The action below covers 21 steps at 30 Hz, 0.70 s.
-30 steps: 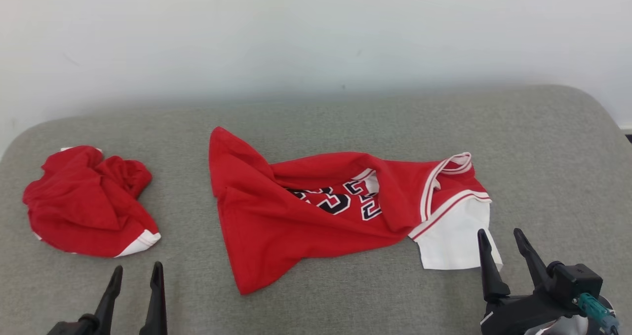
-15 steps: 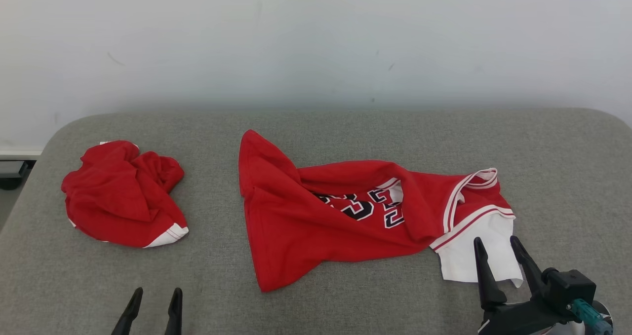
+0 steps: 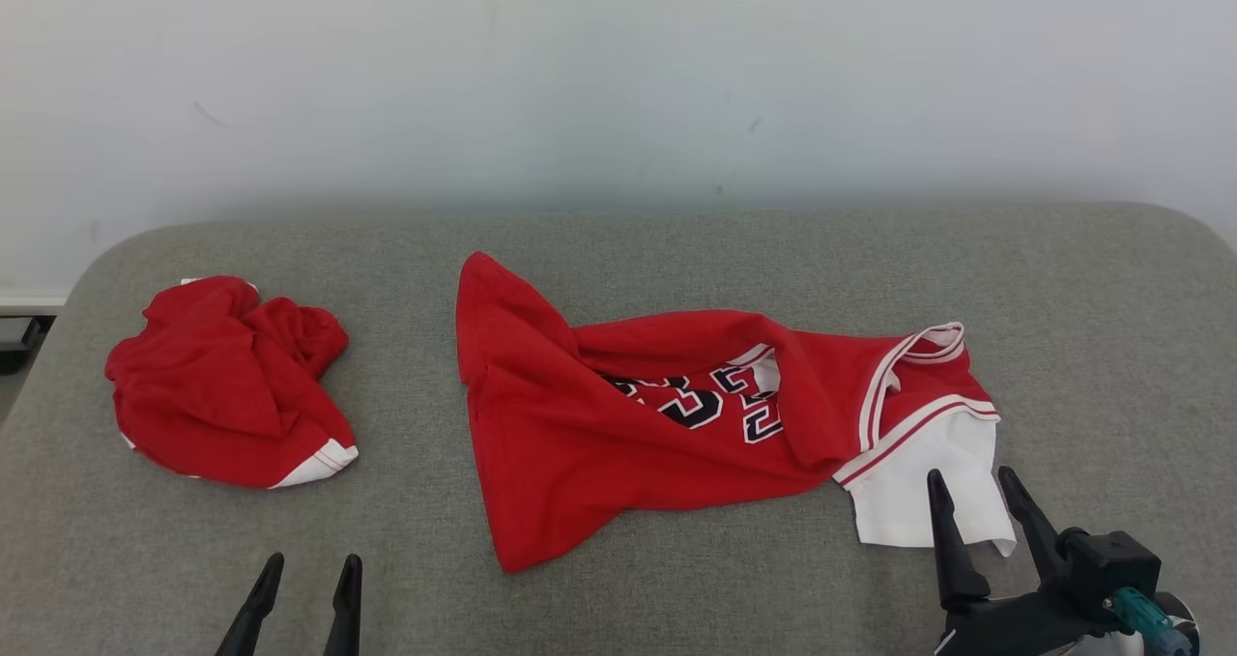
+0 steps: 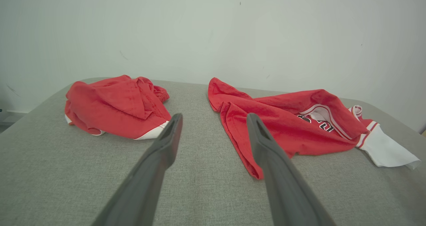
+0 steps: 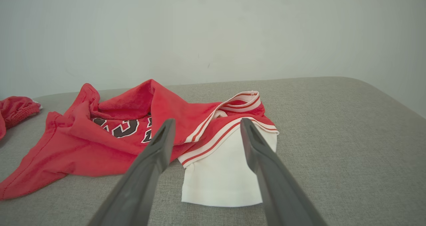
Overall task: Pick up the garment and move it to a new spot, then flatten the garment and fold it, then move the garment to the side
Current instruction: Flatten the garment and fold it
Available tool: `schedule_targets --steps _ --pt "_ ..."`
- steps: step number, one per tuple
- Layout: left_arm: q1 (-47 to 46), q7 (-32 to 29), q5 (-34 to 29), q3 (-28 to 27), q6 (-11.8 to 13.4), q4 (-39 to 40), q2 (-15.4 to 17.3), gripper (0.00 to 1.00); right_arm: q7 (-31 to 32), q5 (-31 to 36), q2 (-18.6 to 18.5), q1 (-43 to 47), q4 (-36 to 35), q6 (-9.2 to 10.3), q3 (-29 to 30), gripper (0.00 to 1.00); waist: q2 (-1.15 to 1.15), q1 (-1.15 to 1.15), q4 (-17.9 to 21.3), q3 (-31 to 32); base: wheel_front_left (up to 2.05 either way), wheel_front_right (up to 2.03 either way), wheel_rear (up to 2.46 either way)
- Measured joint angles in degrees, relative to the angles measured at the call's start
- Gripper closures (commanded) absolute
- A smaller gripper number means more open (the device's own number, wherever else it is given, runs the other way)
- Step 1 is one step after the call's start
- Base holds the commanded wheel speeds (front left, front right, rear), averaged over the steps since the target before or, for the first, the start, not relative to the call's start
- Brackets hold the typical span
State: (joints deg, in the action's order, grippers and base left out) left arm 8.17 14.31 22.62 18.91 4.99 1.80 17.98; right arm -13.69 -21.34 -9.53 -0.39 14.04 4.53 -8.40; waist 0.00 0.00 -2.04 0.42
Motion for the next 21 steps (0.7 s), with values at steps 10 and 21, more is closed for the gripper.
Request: schedule_targets --steps 10,21 --pt "0.40 -2.13 -0.91 2.31 -1.12 0.68 0.56 0.00 1.44 1.04 -1.68 -0.09 0.20 -0.53 -1.22 0.00 0.00 0.00 1.28 -0.85 0.00 0.00 0.00" --pt "-5.23 -5.93 -2.46 7.34 -4.34 -5.91 -1.08 0.00 6.22 3.31 -6.97 -0.07 1.30 -1.48 -0.96 0.00 0.00 0.00 3.16 -1.96 0.00 0.00 0.00"
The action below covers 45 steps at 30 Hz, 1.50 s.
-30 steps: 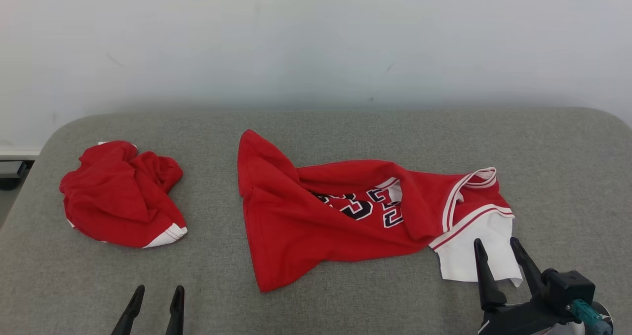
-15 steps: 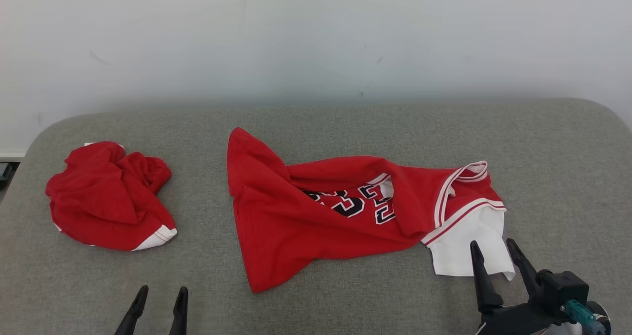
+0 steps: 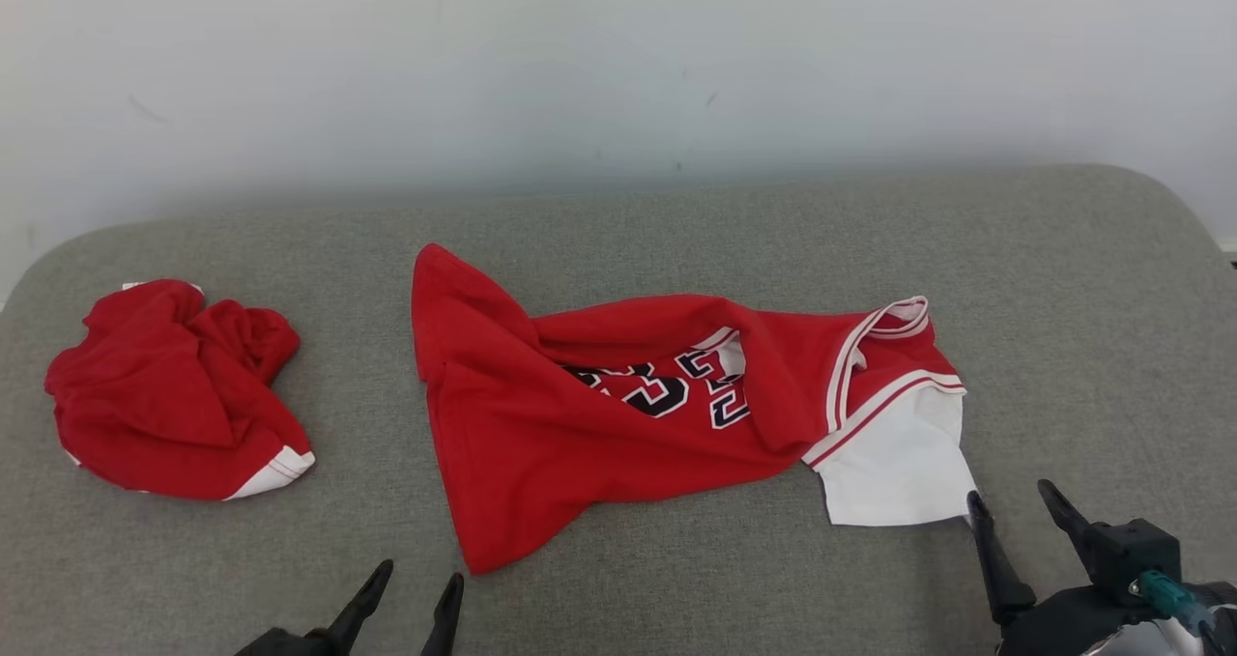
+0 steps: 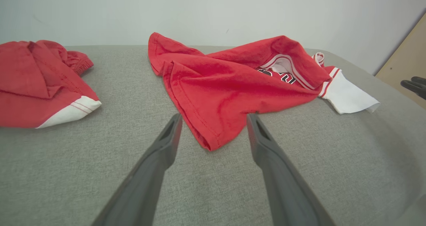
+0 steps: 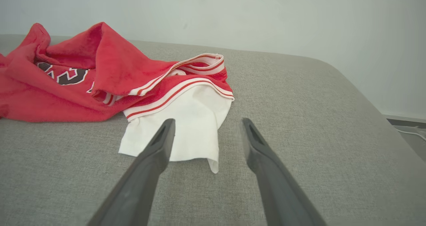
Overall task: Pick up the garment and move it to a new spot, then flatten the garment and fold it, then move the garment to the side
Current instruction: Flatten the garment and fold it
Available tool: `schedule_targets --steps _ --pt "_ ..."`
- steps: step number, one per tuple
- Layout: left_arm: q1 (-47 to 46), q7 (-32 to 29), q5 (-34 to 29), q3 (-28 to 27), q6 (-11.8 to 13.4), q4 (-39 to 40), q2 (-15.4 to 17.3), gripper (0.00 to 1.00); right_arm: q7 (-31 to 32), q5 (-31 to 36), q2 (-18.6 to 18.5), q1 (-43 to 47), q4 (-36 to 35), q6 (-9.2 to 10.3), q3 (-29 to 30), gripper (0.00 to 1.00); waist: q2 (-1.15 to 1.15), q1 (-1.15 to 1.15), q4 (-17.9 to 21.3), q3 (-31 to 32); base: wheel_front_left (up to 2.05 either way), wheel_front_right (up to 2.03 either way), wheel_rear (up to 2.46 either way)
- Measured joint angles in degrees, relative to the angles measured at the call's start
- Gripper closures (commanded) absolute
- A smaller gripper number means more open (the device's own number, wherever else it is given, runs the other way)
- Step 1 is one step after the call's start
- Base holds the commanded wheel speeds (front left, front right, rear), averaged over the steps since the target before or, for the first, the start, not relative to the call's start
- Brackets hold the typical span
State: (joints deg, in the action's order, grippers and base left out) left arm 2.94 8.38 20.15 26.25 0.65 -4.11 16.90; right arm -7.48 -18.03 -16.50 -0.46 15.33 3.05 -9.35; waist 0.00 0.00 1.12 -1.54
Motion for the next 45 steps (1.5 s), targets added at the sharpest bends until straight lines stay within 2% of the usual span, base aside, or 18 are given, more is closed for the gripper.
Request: schedule_targets --steps 5,20,31,45 --pt "-4.17 -2.20 0.04 1.30 -0.75 -5.69 -2.23 0.00 1.31 -1.53 0.24 -0.16 1.72 0.49 1.44 0.00 0.00 0.00 1.16 -1.03 0.00 0.00 0.00" --pt "-11.23 -4.82 -0.11 2.09 -2.46 -15.60 -3.63 0.00 4.01 -0.91 1.18 -5.08 4.97 1.05 -0.16 0.00 0.00 0.00 3.55 -5.99 0.00 0.00 0.00" --pt "-15.62 -4.75 -0.31 2.12 -2.82 -20.68 -4.57 0.00 4.52 0.07 1.92 -8.43 7.10 1.49 -0.92 0.00 0.00 0.01 3.56 -9.82 0.00 0.00 0.00" --pt "-16.53 -2.34 -0.30 2.49 -3.79 -24.29 -5.93 0.00 4.53 -0.07 3.49 -9.73 10.37 1.20 -1.32 0.00 0.00 0.00 1.77 -9.61 0.00 0.00 0.00"
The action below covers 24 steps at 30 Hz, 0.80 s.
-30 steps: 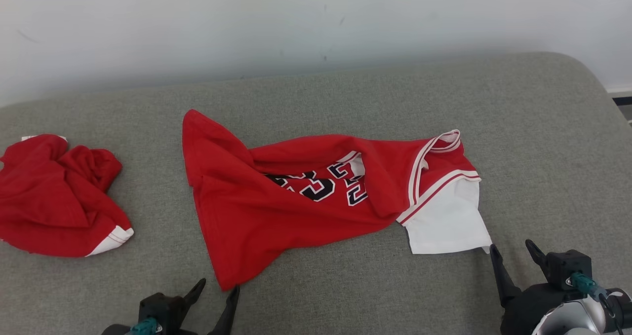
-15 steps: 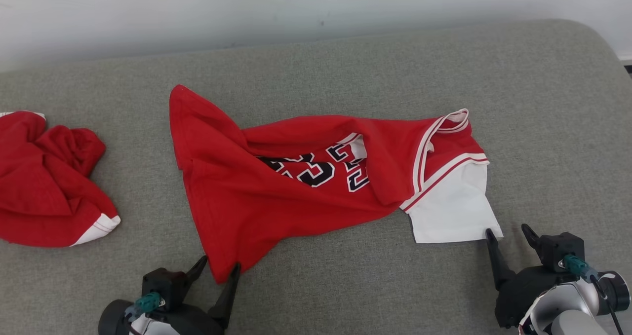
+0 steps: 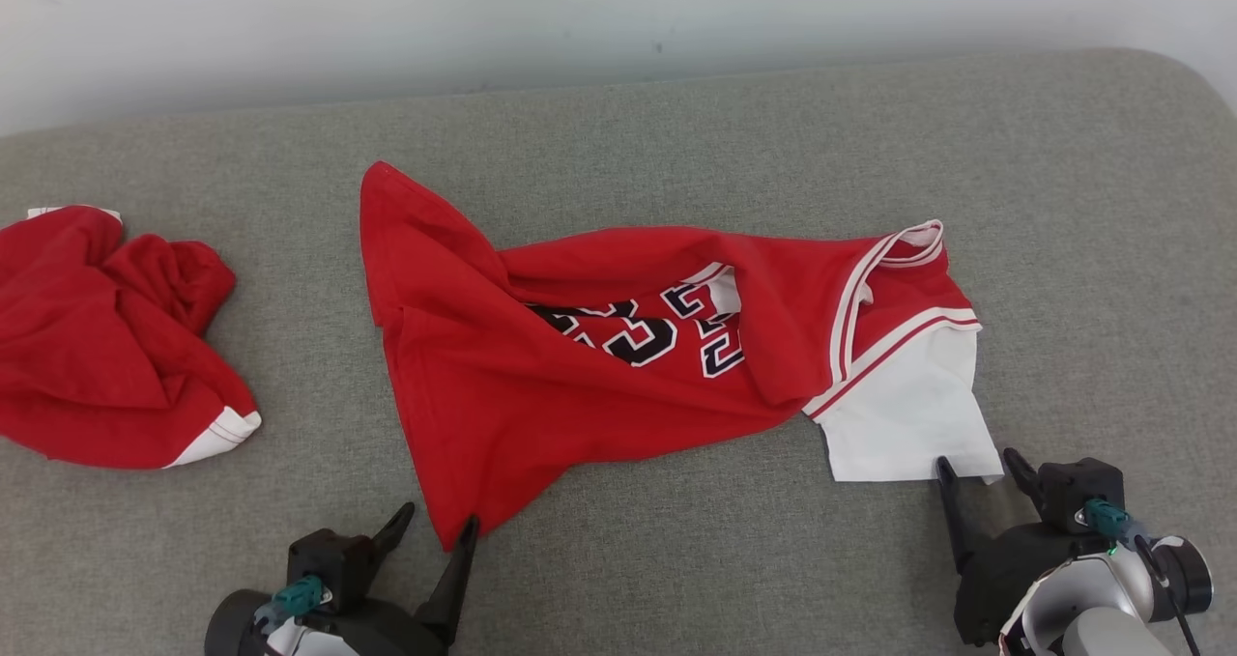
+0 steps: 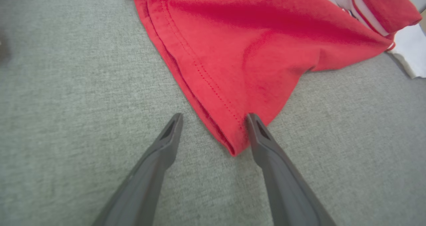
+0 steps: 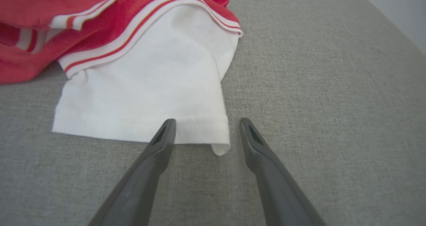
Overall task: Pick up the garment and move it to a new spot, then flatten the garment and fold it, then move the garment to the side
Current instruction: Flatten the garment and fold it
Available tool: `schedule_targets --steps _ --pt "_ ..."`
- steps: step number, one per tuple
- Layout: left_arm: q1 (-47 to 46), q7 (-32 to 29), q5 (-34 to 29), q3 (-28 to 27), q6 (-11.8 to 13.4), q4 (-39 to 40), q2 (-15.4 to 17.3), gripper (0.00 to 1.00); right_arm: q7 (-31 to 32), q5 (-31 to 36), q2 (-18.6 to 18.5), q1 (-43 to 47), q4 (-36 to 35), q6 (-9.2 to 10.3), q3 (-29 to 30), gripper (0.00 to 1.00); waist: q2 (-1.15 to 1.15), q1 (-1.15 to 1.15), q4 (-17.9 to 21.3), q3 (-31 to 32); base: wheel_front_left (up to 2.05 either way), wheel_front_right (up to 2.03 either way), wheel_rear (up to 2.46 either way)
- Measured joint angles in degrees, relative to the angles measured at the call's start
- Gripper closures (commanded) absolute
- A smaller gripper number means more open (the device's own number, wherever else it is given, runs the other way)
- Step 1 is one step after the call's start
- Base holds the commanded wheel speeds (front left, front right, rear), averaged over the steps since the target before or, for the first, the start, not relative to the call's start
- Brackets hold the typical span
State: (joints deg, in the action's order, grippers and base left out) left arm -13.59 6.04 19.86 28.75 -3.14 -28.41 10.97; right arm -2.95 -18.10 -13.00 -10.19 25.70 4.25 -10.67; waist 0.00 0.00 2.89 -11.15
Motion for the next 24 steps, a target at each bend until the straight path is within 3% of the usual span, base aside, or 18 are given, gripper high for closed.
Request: schedule_targets --steps 2,6,13,24 --pt "-0.32 0.13 0.00 0.25 -0.45 -0.54 -0.21 0.00 0.21 -0.02 0.09 -0.04 0.49 -0.21 -0.04 0.05 0.00 0.00 -0.10 0.00 0.00 0.00 0.00" --pt "-1.01 0.64 0.00 0.81 -0.52 -1.59 -0.54 0.00 0.26 -0.02 0.30 -0.04 1.45 -0.21 -0.19 0.01 0.00 0.00 -0.21 -0.03 0.00 0.00 0.00" --pt "-1.37 1.41 0.00 1.25 -1.44 -2.61 -0.49 0.00 0.24 -0.14 0.35 -0.83 2.59 -0.23 -0.15 0.02 0.00 0.00 -0.15 -0.03 0.00 0.00 0.00" --pt "-0.96 3.08 0.18 3.03 -2.49 -2.74 -0.77 0.00 -0.54 -1.04 0.40 -0.99 4.16 -0.31 0.12 0.10 0.00 0.00 -0.84 0.31 0.00 0.00 0.00"
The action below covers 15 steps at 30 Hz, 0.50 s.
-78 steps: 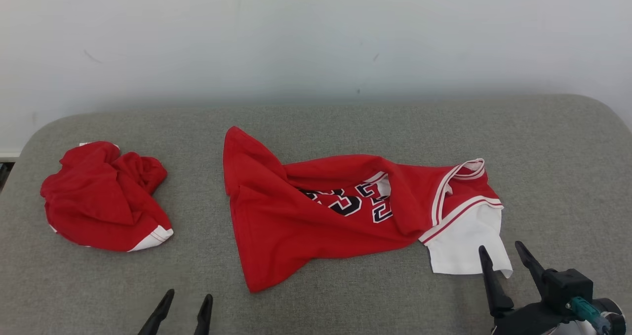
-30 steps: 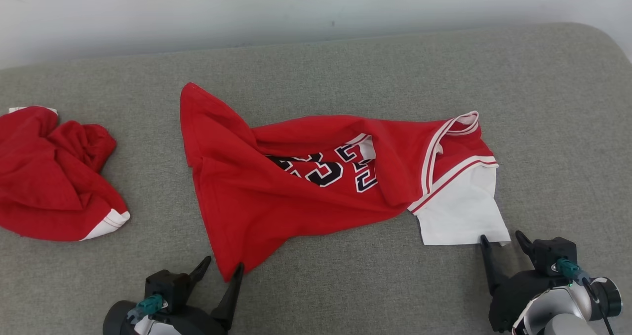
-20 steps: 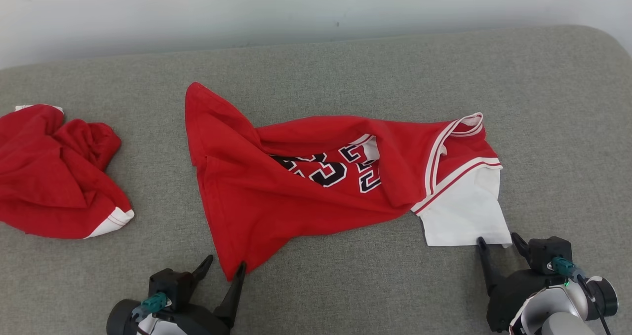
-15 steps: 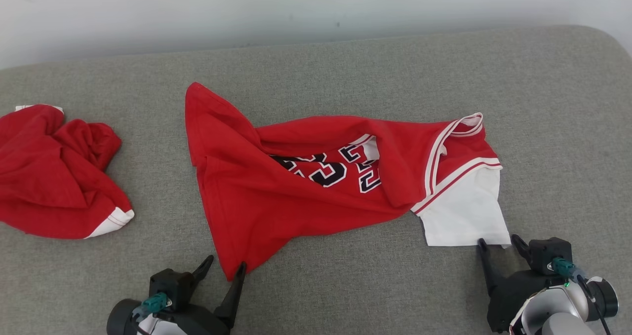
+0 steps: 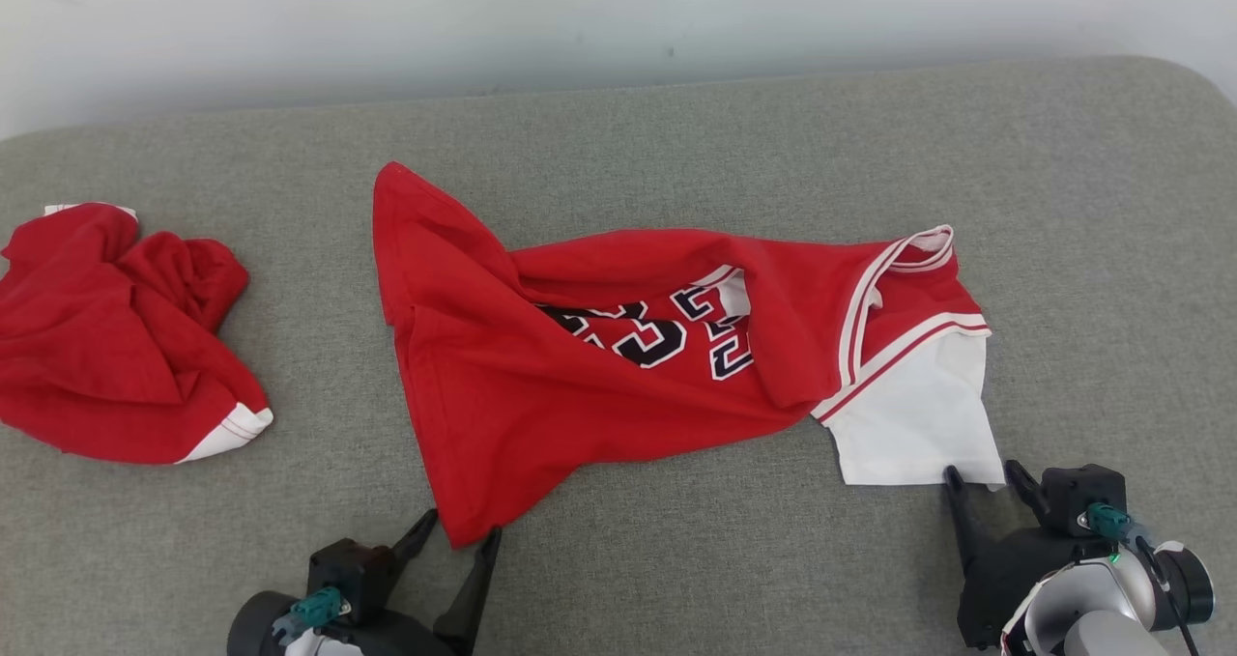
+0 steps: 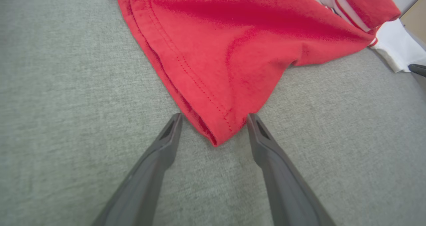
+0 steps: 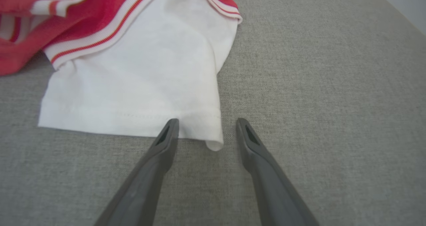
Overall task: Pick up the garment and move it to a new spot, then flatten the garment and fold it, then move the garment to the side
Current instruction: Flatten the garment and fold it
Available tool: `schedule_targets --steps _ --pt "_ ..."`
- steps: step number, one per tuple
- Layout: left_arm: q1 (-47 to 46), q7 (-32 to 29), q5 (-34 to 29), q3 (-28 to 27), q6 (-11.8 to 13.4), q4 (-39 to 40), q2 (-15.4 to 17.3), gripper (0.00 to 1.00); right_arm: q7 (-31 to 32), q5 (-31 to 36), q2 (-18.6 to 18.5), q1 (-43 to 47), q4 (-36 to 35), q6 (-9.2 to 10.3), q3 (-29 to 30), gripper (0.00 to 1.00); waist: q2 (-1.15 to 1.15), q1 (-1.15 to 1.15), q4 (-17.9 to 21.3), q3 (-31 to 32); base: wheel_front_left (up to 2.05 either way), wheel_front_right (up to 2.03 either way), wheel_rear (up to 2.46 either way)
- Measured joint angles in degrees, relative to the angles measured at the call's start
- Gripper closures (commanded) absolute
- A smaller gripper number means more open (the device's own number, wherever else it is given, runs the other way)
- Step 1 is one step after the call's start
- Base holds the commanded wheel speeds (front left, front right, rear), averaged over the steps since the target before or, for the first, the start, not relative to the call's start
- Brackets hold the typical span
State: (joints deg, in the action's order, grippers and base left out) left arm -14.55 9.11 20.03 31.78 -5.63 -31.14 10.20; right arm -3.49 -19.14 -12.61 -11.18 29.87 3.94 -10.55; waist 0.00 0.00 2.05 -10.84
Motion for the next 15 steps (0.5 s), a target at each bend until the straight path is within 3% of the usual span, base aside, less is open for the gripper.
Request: schedule_targets --steps 3,4,5,6,7,8,9,11,15 --pt "0.01 0.03 0.00 0.46 -0.02 0.01 -0.31 0.00 -0.05 -0.01 0.03 -0.03 0.26 -0.18 -0.02 0.24 0.00 0.00 -0.21 0.10 0.00 0.00 0.00" --pt "0.01 0.10 0.00 0.55 -0.03 0.01 -0.34 0.00 -0.08 -0.01 0.08 -0.05 0.36 -0.19 -0.04 0.34 0.00 0.00 -0.27 0.13 0.00 0.00 0.00" --pt "0.01 0.15 0.00 0.63 -0.16 0.00 -0.38 0.00 -0.09 -0.02 0.15 -0.10 0.45 -0.26 -0.08 0.50 0.00 0.00 -0.32 0.16 0.00 0.00 0.00" --pt "0.01 0.47 0.00 0.68 -0.44 -0.01 -0.41 0.18 -0.12 -0.03 0.26 -0.18 0.58 -0.30 -0.10 0.56 0.00 0.00 -0.36 0.19 0.00 0.00 0.00" --pt "0.02 0.58 0.00 0.69 -0.45 -0.01 -0.42 1.00 -0.13 -0.13 0.36 -0.24 0.73 -0.41 -0.13 0.73 0.00 0.00 -0.39 0.22 0.00 0.00 0.00" --pt "0.02 0.59 0.00 0.70 -0.45 -0.01 -0.44 1.00 -0.13 -0.18 0.44 -0.28 0.88 -0.41 -0.14 0.79 0.00 0.00 -0.42 0.25 0.00 0.00 0.00" --pt "0.02 0.59 0.01 0.71 -0.45 -0.05 -0.45 1.00 -0.14 -0.19 0.49 -0.32 1.02 -0.42 -0.18 0.79 0.00 0.00 -0.43 0.27 0.00 0.00 0.00" --pt "0.03 0.76 0.02 0.76 -0.49 -0.13 -0.45 1.00 -0.41 -0.20 0.57 -0.46 1.30 -0.42 -0.24 1.00 0.00 0.00 -0.44 0.34 0.00 0.00 0.00" --pt "0.20 1.44 0.21 0.44 -0.51 -0.12 -0.48 1.00 -0.64 -0.37 0.57 -0.65 1.60 -0.42 -0.18 1.00 0.00 0.00 -0.40 0.53 0.00 0.00 0.00"
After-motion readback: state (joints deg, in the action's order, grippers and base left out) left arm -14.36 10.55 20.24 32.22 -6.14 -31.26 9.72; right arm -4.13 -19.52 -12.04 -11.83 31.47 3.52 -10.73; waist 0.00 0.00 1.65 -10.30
